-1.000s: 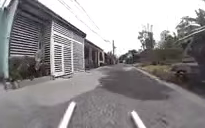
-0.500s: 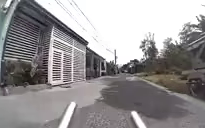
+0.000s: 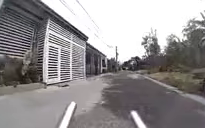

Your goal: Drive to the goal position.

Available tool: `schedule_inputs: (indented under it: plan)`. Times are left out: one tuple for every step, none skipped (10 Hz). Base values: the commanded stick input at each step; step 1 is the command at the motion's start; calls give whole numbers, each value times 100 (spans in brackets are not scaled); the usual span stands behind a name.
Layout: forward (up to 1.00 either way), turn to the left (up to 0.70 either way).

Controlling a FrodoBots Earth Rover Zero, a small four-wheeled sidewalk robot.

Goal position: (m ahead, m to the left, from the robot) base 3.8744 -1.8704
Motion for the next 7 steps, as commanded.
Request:
schedule_inputs:
  plan:
    - [85,0]
    - [85,0]
    - [85,0]
    - [85,0]
    - [85,0]
    - [85,0]
    - [85,0]
